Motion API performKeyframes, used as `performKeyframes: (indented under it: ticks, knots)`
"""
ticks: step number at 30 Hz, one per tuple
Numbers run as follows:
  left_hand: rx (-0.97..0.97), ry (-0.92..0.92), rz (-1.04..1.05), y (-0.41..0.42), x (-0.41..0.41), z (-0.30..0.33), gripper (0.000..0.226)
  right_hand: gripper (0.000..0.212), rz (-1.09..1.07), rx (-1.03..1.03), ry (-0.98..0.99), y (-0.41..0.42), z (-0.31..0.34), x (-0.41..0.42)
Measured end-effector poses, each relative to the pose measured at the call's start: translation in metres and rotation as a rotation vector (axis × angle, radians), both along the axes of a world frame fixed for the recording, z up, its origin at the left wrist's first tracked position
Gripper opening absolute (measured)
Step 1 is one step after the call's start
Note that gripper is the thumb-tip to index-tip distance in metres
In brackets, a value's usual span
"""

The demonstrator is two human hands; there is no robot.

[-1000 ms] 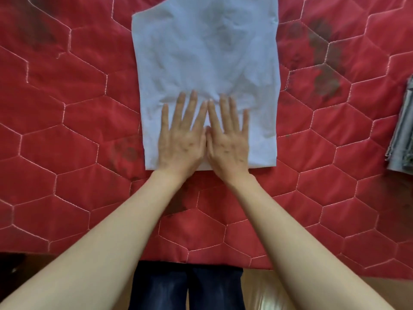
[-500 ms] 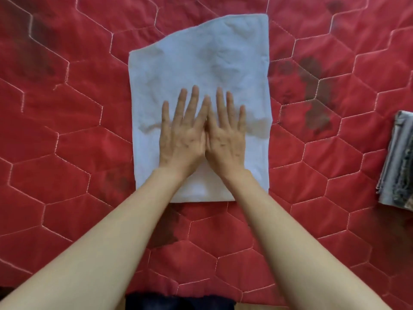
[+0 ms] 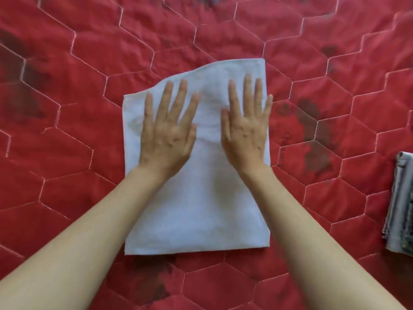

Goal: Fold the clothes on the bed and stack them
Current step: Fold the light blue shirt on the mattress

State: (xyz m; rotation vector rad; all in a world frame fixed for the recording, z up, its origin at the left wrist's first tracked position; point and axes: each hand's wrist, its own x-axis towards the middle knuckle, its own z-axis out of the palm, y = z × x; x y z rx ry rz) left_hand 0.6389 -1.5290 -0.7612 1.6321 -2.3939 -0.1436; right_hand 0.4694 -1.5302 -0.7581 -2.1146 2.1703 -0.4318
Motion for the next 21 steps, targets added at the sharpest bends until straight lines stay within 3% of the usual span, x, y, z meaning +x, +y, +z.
performKeyframes:
  ticks: [2,5,7,10,13,17,21]
  knots:
    - [0.143,-0.06,0.0,-0.018,-0.026,-0.007,0.055,0.052,0.134,0.121,0.025,-0.027,-0.006,0.027]
    - [0.272,-0.17,0.027,-0.035,-0.004,-0.024,0.056,0.053,0.21,0.297,0.201,-0.041,-0.023,0.007]
    - [0.265,-0.172,0.026,-0.041,0.029,-0.027,0.056,0.055,0.065,0.308,0.165,-0.039,-0.024,-0.029]
    - [0.282,-0.137,0.193,-0.042,0.075,-0.024,0.058,0.055,-0.169,0.346,0.12,-0.023,-0.019,-0.073]
    - [0.188,-0.097,0.219,-0.024,0.089,-0.01,0.057,0.054,-0.196,0.272,-0.018,0.008,-0.006,-0.085]
    - [0.101,-0.034,0.046,0.042,0.059,0.012,0.055,0.054,0.017,0.173,-0.068,0.081,0.01,-0.055]
    - [0.18,-0.056,-0.192,0.134,0.02,0.015,0.06,0.06,0.311,0.229,-0.081,0.166,0.011,-0.021]
